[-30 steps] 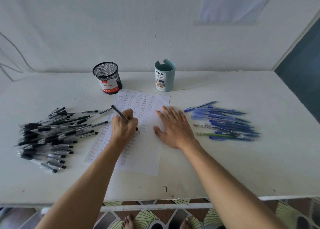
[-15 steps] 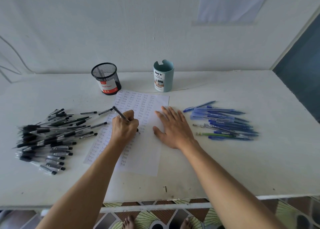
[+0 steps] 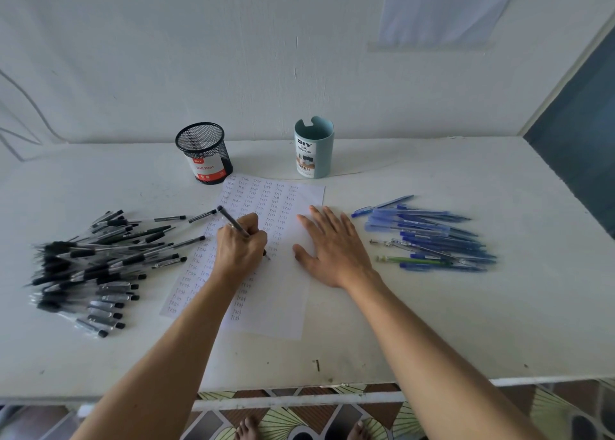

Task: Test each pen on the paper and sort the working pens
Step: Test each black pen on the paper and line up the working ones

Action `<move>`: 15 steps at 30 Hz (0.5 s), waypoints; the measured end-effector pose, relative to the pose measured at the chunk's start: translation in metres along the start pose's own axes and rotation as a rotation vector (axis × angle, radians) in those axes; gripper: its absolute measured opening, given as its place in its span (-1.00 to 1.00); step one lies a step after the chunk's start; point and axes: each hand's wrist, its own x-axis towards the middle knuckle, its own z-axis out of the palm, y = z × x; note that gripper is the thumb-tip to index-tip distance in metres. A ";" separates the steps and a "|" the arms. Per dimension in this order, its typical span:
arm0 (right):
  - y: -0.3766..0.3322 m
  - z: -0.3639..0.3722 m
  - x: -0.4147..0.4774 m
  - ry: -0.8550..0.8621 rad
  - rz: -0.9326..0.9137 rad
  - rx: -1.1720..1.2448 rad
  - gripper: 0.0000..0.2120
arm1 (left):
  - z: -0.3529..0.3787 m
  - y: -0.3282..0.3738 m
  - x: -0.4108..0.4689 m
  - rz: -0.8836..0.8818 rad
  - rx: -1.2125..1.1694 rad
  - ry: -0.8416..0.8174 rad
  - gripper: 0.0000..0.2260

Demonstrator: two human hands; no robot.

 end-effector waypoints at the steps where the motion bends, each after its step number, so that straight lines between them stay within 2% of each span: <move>1: 0.000 -0.001 0.000 -0.001 0.000 -0.002 -0.34 | 0.000 0.000 0.000 0.002 -0.002 0.005 -0.68; 7: -0.001 0.000 0.000 0.015 -0.005 0.001 -0.29 | 0.001 -0.001 0.001 0.014 0.005 -0.021 -0.69; 15: -0.001 -0.001 0.000 0.014 -0.001 0.010 -0.36 | 0.002 -0.003 0.001 0.024 -0.008 -0.029 -0.69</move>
